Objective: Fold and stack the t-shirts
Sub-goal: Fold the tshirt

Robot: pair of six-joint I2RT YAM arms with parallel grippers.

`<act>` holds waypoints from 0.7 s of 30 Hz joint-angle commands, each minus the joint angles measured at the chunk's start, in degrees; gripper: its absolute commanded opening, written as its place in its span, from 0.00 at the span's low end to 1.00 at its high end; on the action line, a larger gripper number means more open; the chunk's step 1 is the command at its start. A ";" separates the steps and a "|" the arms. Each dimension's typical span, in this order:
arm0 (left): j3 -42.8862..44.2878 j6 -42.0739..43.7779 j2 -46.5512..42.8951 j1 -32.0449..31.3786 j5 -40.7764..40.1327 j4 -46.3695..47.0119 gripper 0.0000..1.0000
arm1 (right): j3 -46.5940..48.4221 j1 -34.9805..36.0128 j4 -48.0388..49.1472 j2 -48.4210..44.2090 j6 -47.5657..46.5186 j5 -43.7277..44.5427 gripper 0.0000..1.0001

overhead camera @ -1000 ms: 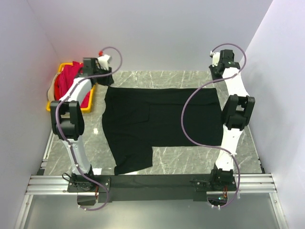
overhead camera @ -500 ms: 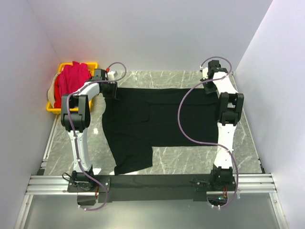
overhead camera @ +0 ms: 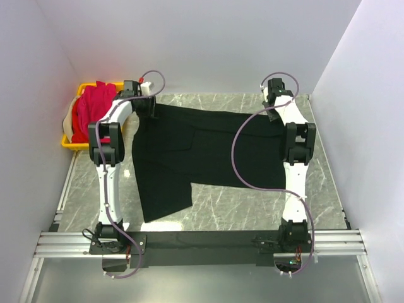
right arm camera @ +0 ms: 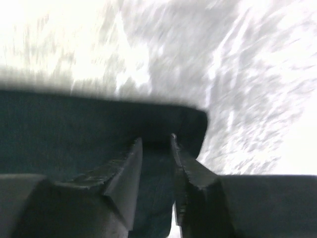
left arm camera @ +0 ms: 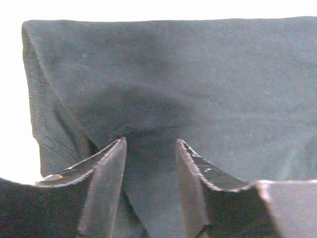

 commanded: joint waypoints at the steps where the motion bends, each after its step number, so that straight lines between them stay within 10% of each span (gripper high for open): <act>1: -3.54 0.94 -7.35 0.53 4.47 3.45 0.54 | 1.46 -0.28 8.66 -3.40 -1.16 3.99 0.41; 7: -12.15 4.71 -24.75 3.60 12.19 1.10 0.66 | -8.28 -0.89 8.95 -20.86 -2.48 -0.82 0.61; 10: -18.65 11.72 -33.72 5.89 15.63 -3.99 0.67 | -15.75 -1.24 3.25 -31.06 -5.20 -9.17 0.93; 16: -34.47 35.45 -45.24 9.23 19.59 -21.30 0.67 | -35.69 -1.24 -11.52 -49.28 -16.79 -24.11 0.93; 21: -45.90 48.39 -49.90 9.85 19.86 -25.73 0.61 | -56.86 -0.89 -11.40 -61.31 -24.44 -25.98 0.74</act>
